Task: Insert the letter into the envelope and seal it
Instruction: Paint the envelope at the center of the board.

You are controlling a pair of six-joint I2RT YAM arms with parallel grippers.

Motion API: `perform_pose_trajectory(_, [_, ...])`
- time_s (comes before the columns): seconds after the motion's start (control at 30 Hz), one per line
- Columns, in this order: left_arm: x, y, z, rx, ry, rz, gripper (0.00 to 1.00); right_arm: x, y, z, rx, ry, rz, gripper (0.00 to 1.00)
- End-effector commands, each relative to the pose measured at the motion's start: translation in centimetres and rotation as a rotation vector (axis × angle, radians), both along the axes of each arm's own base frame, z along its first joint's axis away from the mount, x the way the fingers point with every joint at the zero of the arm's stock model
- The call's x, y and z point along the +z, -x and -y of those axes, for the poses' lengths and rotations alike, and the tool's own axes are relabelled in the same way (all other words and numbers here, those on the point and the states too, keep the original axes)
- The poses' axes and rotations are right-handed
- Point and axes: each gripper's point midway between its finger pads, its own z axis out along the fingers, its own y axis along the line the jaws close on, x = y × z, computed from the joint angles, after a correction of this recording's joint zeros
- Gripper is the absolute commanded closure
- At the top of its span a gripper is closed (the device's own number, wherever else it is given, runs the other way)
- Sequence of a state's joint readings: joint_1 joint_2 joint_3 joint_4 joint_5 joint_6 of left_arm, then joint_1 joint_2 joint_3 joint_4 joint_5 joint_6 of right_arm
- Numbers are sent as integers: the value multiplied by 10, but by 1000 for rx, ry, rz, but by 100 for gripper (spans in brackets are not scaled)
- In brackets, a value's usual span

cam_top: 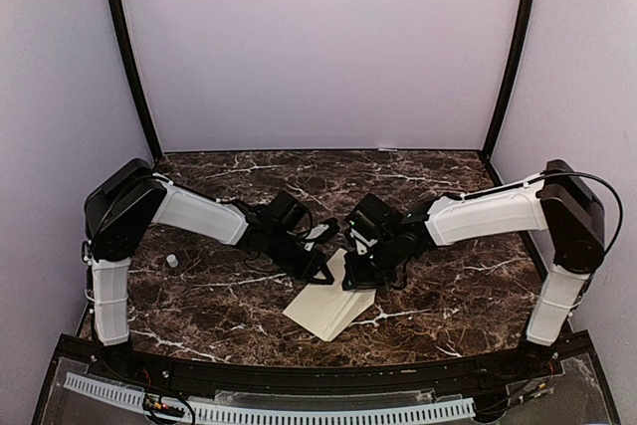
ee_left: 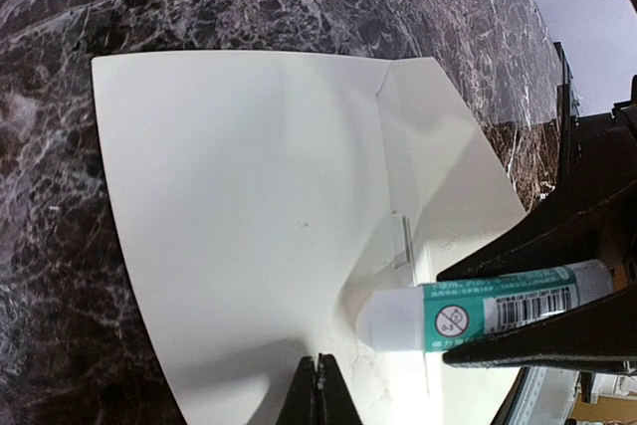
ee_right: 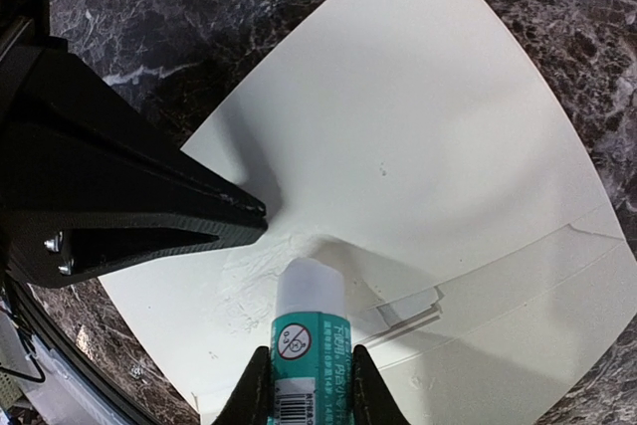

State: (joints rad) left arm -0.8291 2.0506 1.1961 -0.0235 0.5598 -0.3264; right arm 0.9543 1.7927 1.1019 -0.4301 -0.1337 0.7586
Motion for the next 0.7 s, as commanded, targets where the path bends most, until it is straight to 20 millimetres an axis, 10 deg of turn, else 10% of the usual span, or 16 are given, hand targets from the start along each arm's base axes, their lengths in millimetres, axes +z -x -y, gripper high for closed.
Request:
perform_pose_trajectory(0.0, [-44, 13, -29, 26, -162, -74, 100, -30, -2, 41, -42, 165, -11, 100])
perform_pose_trajectory(0.67, [-37, 13, -25, 28, -138, -79, 100, 9, -18, 29, -84, 75, 70, 100])
